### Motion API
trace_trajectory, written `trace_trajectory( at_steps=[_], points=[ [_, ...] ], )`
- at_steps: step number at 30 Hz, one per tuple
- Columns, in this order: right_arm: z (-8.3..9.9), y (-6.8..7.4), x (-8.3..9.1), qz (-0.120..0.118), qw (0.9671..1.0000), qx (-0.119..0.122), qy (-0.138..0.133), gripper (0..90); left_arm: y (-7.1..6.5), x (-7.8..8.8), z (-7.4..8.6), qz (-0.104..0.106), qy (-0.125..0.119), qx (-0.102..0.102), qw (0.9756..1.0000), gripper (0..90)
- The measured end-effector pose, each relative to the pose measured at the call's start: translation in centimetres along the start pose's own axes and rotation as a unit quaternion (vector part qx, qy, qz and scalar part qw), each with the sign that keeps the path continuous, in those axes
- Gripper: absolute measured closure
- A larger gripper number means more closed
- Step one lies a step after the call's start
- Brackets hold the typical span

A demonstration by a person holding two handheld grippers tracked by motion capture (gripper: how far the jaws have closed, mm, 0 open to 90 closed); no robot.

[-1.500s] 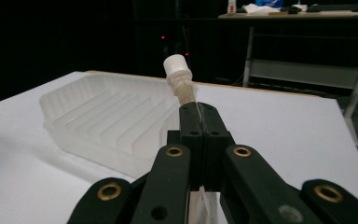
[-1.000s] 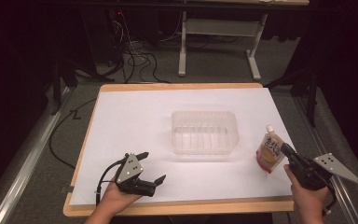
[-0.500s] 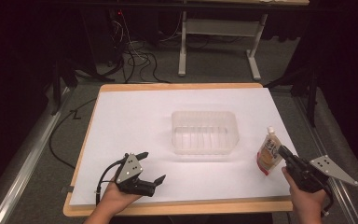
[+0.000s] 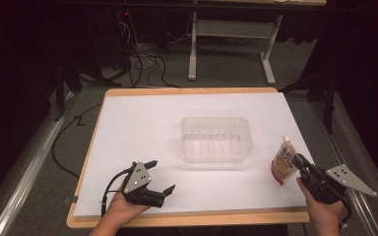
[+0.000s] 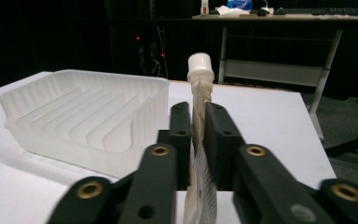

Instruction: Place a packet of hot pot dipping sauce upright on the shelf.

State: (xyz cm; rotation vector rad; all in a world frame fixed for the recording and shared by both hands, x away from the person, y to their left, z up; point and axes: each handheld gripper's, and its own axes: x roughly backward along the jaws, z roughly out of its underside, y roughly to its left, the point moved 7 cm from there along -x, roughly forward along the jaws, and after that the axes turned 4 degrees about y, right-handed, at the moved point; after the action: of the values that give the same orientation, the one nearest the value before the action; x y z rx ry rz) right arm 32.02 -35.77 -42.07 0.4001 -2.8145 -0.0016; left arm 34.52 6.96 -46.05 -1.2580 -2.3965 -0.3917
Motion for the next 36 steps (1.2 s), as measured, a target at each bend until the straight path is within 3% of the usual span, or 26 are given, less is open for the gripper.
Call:
trace_trajectory(
  at_steps=[2,3,6,13,17,24,36],
  points=[
    [0.1,0.0,-0.1,-0.001,1.0,0.001,0.004,75.5,0.0,0.0,0.0,0.0,0.0,0.0,1.0,6.3],
    [0.4,0.0,-0.4,-0.003,0.9999,-0.003,0.013,69.9,0.0,0.0,0.0,0.0,0.0,0.001,1.0,6.3],
    [1.0,-0.2,-0.8,-0.002,0.9996,-0.002,0.028,68.7,0.1,0.0,0.0,-0.001,0.001,0.001,1.0,6.3],
    [2.2,-0.3,-1.7,-0.001,0.9984,-0.003,0.057,85.0,0.1,0.0,0.1,-0.002,0.002,-0.001,1.0,6.4],
    [2.2,-0.5,-1.8,0.004,0.9984,-0.007,0.055,90.0,0.1,0.0,0.1,-0.003,0.002,-0.001,1.0,6.5],
    [1.7,-0.3,-1.6,-0.008,0.9987,-0.024,0.045,90.0,0.2,0.0,0.0,-0.006,0.0,0.0,1.0,6.6],
    [-0.4,3.4,-1.1,-0.06,0.9976,-0.033,0.01,90.0,0.9,0.5,-0.2,-0.031,-0.011,0.007,0.9994,6.6]
  ],
)
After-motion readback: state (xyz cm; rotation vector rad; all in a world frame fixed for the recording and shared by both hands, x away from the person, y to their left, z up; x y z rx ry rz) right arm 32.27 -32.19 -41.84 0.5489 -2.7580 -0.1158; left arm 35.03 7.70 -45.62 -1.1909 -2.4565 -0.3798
